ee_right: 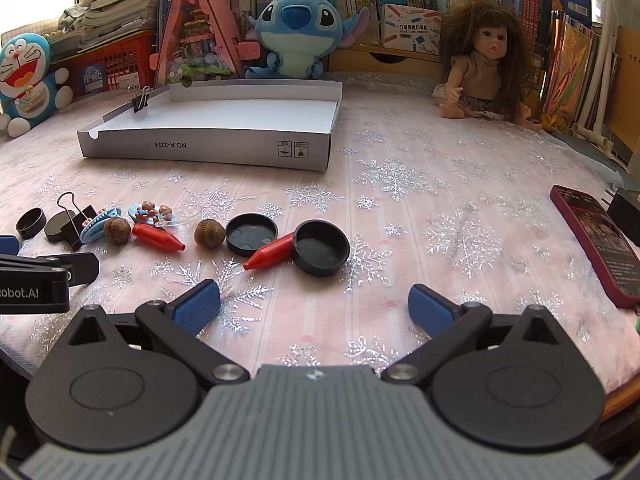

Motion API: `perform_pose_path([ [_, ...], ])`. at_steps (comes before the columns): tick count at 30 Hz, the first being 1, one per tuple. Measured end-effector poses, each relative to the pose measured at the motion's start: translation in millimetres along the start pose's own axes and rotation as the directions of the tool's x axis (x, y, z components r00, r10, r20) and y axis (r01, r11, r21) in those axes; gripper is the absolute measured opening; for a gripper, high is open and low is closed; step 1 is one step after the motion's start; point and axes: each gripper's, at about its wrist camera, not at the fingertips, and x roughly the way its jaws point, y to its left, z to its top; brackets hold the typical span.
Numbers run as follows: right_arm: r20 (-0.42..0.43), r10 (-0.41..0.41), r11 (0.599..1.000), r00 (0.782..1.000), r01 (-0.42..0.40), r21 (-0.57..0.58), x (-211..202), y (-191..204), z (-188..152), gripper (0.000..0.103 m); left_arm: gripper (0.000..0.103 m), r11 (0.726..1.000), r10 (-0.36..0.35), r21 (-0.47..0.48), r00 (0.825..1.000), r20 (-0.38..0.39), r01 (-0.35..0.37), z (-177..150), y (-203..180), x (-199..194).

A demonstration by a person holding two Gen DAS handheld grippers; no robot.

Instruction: Organize rigid objects

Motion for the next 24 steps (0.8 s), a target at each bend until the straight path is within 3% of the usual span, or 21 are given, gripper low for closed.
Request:
perform_pose_path([
  [24, 0.001, 0.000, 1.000, 1.000, 0.000, -0.001, 0.1, 1.9, -0.7, 0.103, 0.103, 1.000, 0.000, 0.000, 1.000, 0.001, 0.000, -0.1, 0.0, -0.1],
])
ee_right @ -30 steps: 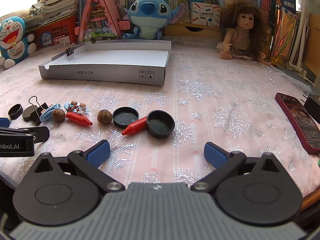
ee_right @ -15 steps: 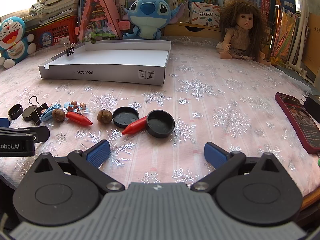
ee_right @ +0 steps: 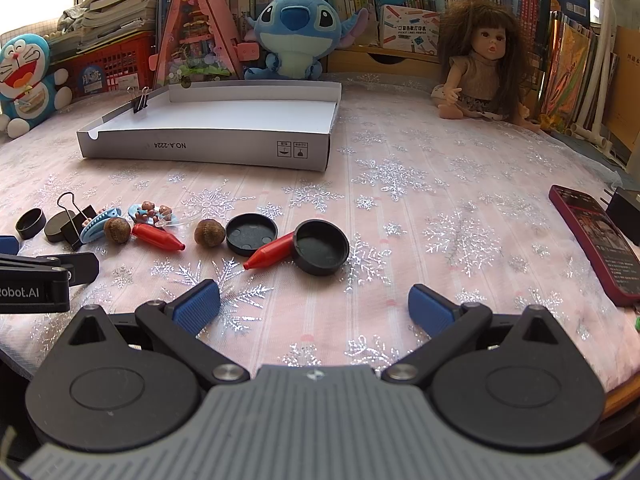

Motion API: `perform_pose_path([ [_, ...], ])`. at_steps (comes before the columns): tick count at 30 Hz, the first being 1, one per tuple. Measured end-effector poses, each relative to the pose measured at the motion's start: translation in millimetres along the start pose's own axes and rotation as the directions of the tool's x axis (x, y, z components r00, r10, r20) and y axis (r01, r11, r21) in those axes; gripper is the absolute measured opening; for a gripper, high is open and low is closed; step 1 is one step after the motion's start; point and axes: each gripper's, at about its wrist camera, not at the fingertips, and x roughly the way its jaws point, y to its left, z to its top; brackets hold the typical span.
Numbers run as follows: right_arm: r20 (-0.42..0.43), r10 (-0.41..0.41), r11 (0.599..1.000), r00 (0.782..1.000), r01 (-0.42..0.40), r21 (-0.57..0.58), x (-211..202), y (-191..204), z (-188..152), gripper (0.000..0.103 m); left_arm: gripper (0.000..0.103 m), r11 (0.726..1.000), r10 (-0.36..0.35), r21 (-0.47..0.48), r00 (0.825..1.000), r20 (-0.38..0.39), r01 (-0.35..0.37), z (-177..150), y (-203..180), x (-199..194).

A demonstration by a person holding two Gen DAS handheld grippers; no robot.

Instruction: Organize rigid objects

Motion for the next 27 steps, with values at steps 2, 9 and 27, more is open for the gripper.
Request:
perform_pose_path([
  [2, 0.002, 0.000, 1.000, 1.000, 0.000, 0.001, 1.4, 2.1, -0.4, 0.103, 0.103, 1.000, 0.000, -0.001, 1.000, -0.002, 0.000, -0.2, 1.3, 0.0],
  [9, 0.022, 0.001, 1.000, 1.000, -0.001, -0.007, -2.6, -1.6, -2.1, 0.103, 0.103, 1.000, -0.008, 0.007, 1.000, 0.020, 0.008, -1.3, 10.2, -3.1],
  [27, 0.203, 0.023, 0.999, 0.979, -0.031, 0.037, -21.5, -14.8, 3.8, 0.101, 0.090, 1.000, -0.006, -0.021, 0.979, 0.206, 0.010, -2.2, 41.2, -27.3],
])
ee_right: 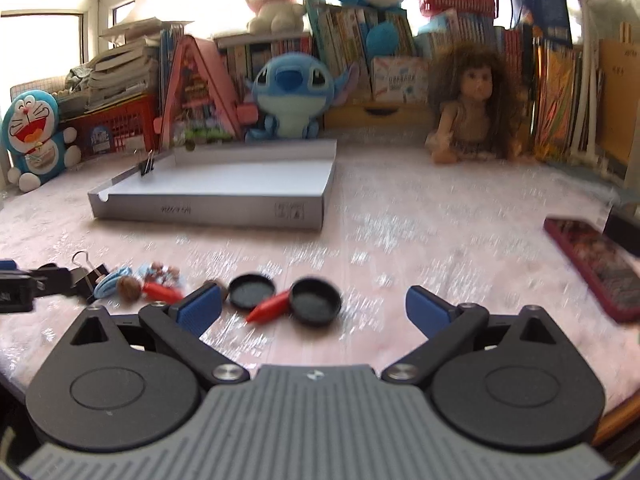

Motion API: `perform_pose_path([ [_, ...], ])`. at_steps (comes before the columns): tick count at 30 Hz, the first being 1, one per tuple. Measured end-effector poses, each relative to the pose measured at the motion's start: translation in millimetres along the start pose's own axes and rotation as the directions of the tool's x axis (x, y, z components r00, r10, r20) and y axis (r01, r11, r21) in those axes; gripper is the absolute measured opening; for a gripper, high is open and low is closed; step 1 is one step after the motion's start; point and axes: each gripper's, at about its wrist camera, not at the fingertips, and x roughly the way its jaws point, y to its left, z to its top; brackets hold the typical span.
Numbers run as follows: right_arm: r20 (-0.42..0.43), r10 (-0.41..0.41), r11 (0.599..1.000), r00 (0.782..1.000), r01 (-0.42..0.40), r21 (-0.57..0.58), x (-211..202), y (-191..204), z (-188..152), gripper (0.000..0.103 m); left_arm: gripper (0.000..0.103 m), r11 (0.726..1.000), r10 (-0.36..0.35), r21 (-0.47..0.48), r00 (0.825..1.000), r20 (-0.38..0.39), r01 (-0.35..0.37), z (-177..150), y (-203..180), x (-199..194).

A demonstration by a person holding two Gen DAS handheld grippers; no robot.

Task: Organize rigid objects
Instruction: 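Grasp a black round cap with the left tool while the right tool grasps another black cap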

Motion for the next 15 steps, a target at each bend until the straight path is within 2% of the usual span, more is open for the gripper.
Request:
perform_pose_path([
  [2, 0.019, -0.019, 1.000, 1.000, 0.019, -0.024, 0.9, -2.5, 1.6, 0.096, 0.083, 1.000, 0.025, 0.008, 0.999, 0.020, -0.025, 3.4, 7.0, -1.4],
  [6, 0.008, -0.038, 0.998, 0.999, 0.038, -0.059, 4.9, -6.5, -1.5, 0.085, 0.068, 0.999, 0.033, -0.008, 0.999, -0.007, -0.033, 3.3, 22.3, 2.2],
  [9, -0.003, -0.037, 0.996, 0.999, 0.037, -0.085, 6.7, -6.1, -4.2, 0.077, 0.062, 0.999, 0.027, -0.022, 0.999, -0.032, -0.028, 0.7, 29.3, 6.2],
  [15, -0.041, 0.006, 0.999, 0.999, -0.008, -0.044, 14.9, -9.0, -4.4, 0.065, 0.055, 1.000, 0.003, -0.023, 0.998, -0.062, -0.005, -5.3, 29.0, 15.9],
])
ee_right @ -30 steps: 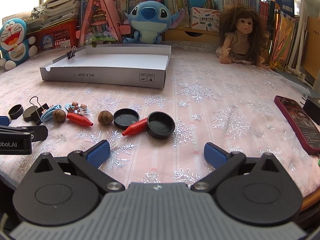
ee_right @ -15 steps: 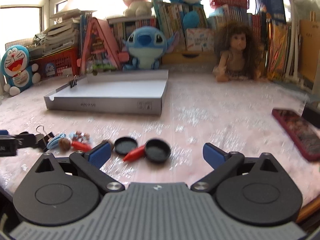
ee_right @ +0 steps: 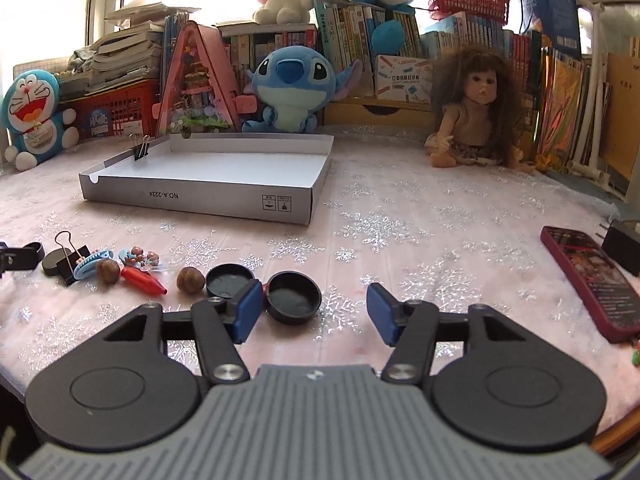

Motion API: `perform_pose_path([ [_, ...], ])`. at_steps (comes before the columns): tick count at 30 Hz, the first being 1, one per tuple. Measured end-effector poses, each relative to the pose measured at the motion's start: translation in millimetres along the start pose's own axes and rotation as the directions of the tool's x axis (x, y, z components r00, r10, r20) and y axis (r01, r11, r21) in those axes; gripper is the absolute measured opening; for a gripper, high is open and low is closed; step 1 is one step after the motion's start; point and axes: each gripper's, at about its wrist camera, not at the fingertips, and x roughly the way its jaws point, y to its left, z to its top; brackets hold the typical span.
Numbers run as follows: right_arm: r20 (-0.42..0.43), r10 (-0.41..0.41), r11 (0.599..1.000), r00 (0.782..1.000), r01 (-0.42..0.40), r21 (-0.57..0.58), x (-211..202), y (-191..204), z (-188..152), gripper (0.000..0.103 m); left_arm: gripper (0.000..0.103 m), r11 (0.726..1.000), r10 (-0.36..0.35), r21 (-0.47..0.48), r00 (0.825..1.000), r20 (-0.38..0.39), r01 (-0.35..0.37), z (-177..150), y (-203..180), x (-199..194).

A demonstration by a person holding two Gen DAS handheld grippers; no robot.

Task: Organize rigid objects
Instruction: 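Grasp a black round cap with the left tool while the right tool grasps another black cap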

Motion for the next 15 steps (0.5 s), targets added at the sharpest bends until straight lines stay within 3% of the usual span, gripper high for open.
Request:
perform_pose_path([
  [5, -0.030, 0.017, 1.000, 0.999, -0.016, 0.023, 9.2, -2.1, 1.0, 0.049, 0.041, 1.000, 0.010, 0.026, 1.000, 0.008, -0.011, -1.5, -6.9, 6.6],
  [7, -0.044, 0.026, 0.999, 0.999, -0.025, 0.037, 12.0, -2.6, 0.1, 0.044, 0.030, 1.000, 0.006, 0.020, 1.000, 0.008, -0.007, -0.9, -6.9, 8.9],
  [8, -0.041, 0.023, 0.999, 0.999, -0.021, 0.034, 12.0, -2.3, 0.3, 0.038, 0.030, 1.000, 0.004, 0.018, 1.000, 0.009, -0.004, -0.1, -7.0, 9.4],
  [15, -0.019, 0.026, 0.999, 0.999, -0.026, 0.025, 6.3, -1.6, 8.8, 0.037, 0.030, 0.999, -0.018, 0.034, 0.999, 0.035, 0.017, 9.9, -10.8, 4.2],
])
